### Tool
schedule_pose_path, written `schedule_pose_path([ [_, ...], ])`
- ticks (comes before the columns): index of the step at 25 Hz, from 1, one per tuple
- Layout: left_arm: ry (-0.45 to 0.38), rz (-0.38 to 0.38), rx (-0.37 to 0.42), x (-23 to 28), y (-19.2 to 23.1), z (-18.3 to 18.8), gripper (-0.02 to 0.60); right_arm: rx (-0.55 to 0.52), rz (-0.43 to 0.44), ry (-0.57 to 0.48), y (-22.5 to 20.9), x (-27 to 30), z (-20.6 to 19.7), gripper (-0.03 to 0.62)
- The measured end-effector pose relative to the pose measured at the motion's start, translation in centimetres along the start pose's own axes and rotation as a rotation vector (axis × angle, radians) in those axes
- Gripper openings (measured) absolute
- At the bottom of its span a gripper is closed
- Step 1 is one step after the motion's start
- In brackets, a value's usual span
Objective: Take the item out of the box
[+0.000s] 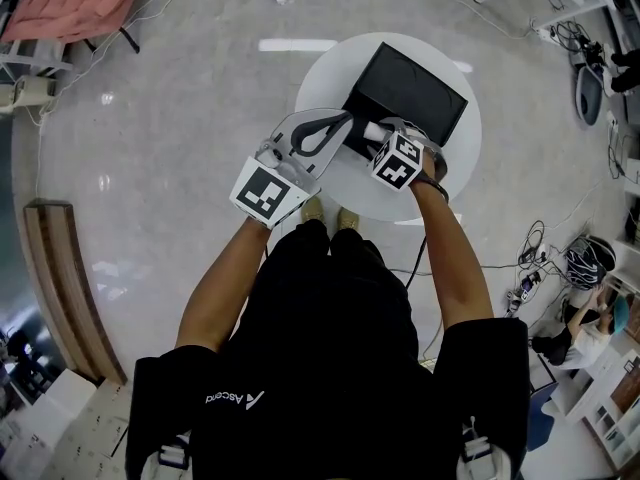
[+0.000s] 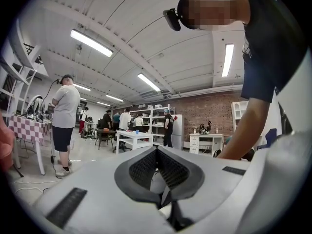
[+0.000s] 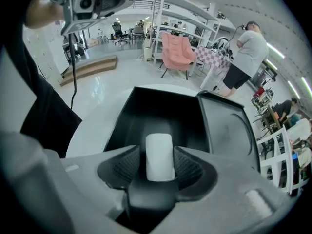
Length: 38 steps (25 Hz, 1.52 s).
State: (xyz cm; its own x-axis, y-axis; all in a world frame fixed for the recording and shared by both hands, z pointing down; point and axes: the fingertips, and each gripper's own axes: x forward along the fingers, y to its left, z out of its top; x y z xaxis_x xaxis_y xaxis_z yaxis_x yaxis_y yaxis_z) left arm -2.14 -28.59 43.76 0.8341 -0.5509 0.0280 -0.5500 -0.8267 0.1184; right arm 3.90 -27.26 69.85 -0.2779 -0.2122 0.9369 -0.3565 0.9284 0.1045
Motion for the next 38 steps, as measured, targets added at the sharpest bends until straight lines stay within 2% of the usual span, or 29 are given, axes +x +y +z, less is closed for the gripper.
schedule_pose_path([
  [11,0.016,0.0,-0.001,-0.5,-0.1,-0.5,-0.002,0.013,-0.047,-0.013,-0.3,0.2,0.0,0.17],
  [16,0.019,-0.006,0.005,-0.9,-0.2,-0.2,-0.002,0.088,-0.089,-0.098,-0.7,-2.4,1.1,0.169],
  [19,0.037,-0.008,0.015,-0.9,-0.7,-0.1,-0.002,0.161,-0.122,-0.183,-1.1,-5.2,2.1,0.169],
  [23,0.013,-0.016,0.038,-0.5,-1.8,0.6,-0.002,0.25,-0.164,-0.317,-1.7,-9.6,3.0,0.169],
  [29,-0.028,-0.036,0.053,0.3,-3.9,2.2,-0.002,0.382,-0.213,-0.574,-2.5,-17.1,4.4,0.169],
  [38,-0.069,-0.025,0.075,1.0,-6.5,6.0,-0.002,0.464,-0.269,-0.944,-2.1,-28.2,5.8,0.169],
])
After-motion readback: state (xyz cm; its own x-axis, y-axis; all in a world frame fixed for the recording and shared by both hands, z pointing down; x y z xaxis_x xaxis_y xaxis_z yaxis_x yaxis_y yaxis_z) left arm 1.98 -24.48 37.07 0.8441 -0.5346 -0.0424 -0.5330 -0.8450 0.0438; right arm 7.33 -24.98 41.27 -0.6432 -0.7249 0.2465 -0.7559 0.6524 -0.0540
